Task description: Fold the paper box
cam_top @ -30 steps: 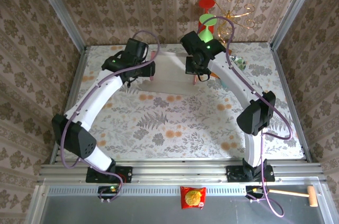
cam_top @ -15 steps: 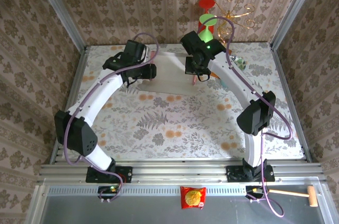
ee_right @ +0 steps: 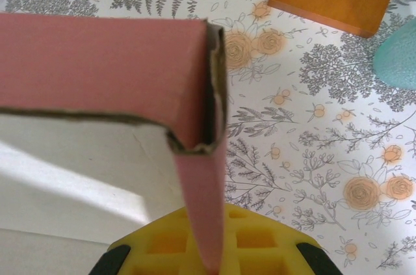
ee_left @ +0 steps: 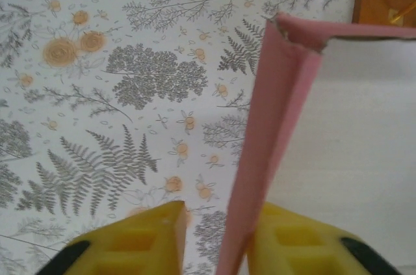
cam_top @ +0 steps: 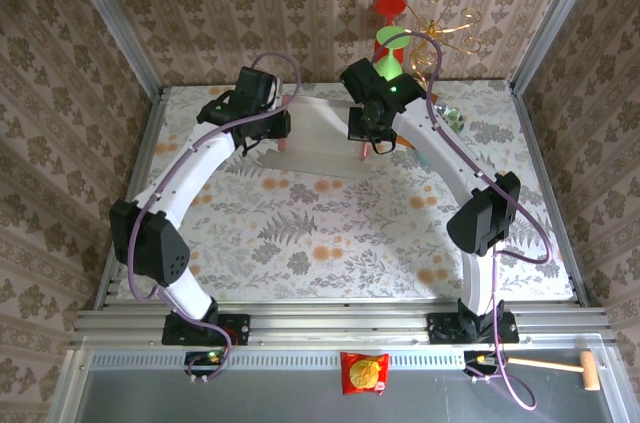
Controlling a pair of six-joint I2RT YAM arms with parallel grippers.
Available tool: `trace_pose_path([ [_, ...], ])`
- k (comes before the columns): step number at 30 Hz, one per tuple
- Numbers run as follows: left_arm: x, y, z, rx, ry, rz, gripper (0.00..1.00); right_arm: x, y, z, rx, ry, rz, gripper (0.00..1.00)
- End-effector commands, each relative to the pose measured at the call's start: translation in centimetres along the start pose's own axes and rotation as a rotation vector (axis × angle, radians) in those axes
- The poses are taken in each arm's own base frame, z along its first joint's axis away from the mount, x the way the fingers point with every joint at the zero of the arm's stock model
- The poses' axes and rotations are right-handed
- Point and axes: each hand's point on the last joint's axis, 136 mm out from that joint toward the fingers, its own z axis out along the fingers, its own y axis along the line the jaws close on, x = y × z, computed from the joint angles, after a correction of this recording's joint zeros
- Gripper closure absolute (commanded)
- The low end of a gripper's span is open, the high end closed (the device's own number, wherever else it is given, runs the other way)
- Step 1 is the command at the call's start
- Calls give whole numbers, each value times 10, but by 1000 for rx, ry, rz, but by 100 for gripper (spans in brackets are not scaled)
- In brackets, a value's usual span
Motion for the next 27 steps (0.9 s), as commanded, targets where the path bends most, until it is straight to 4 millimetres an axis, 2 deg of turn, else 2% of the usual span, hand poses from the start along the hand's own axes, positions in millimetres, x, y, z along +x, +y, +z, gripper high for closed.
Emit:
trace_pose_path([
  [1, -6, 5, 6, -22, -9, 6, 80, 2, -4, -11, -9, 2, 20, 100],
  [5, -3, 10, 7, -58, -3, 19, 94, 1, -3, -10, -11, 3, 17, 100],
  [7, -2, 20, 5, -127, -5, 25, 100, 2, -3, -10, -9, 4, 16, 100],
  [11, 0, 39, -6, -314, 2, 56, 100, 3, -4, -10, -7, 2, 20, 100],
  [15, 0, 47, -16, -468, -19, 121, 100, 5, -3, -9, -1, 0, 21, 100],
  [20, 2, 43, -18, -466, -32, 141, 100, 6, -5, -9, 4, -4, 19, 100],
  [22, 2, 33, -15, -397, -33, 154, 100, 6, -5, -8, 0, -5, 18, 100],
  [24, 3, 18, -13, -288, -42, 148, 78, 6, -4, -9, -7, -6, 17, 100],
  [27, 7, 5, -14, -158, -31, 103, 57, 6, -4, -9, -11, -7, 20, 100],
])
